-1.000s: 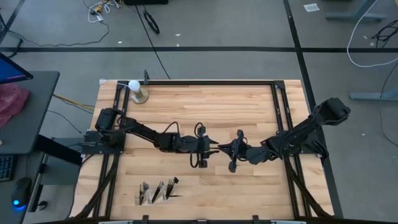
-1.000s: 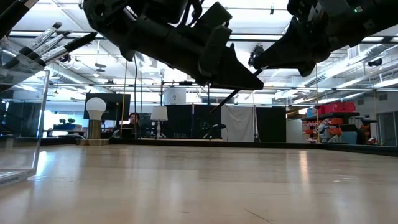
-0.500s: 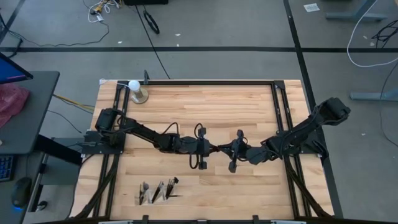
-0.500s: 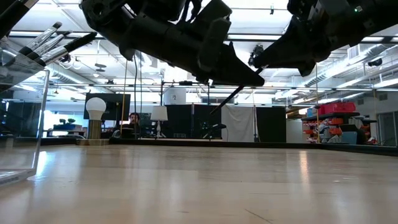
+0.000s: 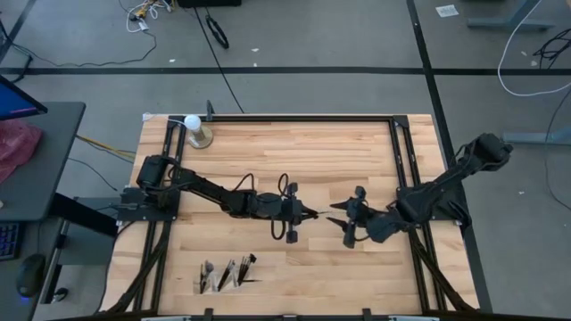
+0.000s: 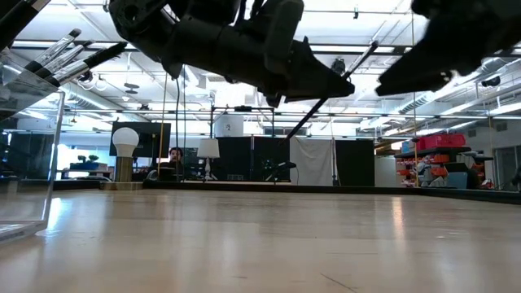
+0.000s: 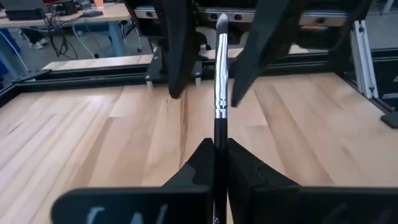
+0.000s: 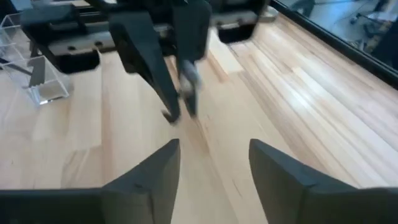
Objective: Put items in baskets/containers
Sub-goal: Put the black eyeshadow brush into the transparent organizer
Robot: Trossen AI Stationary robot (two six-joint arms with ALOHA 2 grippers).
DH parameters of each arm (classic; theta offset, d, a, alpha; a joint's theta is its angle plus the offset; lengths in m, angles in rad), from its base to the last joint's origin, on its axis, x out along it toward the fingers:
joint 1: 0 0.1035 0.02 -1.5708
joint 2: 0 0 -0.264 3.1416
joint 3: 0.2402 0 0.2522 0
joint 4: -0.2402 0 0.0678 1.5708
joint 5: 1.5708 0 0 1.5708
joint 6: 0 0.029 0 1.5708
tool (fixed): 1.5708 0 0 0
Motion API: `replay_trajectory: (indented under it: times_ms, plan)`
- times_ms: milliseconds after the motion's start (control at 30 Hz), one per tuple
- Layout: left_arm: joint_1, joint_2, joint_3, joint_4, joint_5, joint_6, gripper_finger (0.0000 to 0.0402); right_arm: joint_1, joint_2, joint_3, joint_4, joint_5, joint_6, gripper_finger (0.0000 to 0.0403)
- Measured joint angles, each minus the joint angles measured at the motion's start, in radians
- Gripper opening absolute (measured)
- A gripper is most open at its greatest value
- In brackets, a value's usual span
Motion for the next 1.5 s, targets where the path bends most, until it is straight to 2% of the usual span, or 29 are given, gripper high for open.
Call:
replay_trajectory:
  times_ms: [167,467,700,833,967,1133,1300,1500]
  plan:
    - [0.0,0.0,0.0,0.009,0.003,-0.001,0.0015,0.09,-0.06,-0.072,-0.026,0.073,0.104,0.0198]
    - [0.013,0.01,0.0,0.054,0.022,-0.013,0.0015,0.164,-0.076,-0.243,0.055,0.081,0.314,0.0199]
    - [0.071,0.047,-0.002,0.106,0.065,-0.024,0.0015,0.163,-0.076,-0.36,0.265,0.088,0.321,0.0199]
    - [0.129,0.047,-0.002,0.215,0.175,-0.046,0.0015,0.163,-0.075,-0.383,0.31,0.089,0.311,0.0199]
    - [0.189,0.047,-0.002,0.33,0.319,-0.092,0.0015,0.163,-0.065,-0.383,0.324,0.104,0.269,0.0199]
    - [0.216,0.047,-0.002,0.473,0.393,-0.13,0.0015,0.153,0.001,-0.383,0.445,0.146,0.168,0.0199]
    - [0.188,0.047,-0.002,0.607,0.426,-0.155,0.0015,0.115,0.121,-0.383,0.723,0.151,-0.014,0.0199]
    - [0.146,0.047,-0.002,0.664,0.425,-0.151,0.0015,0.069,0.283,-0.345,1.101,0.141,-0.308,0.0199]
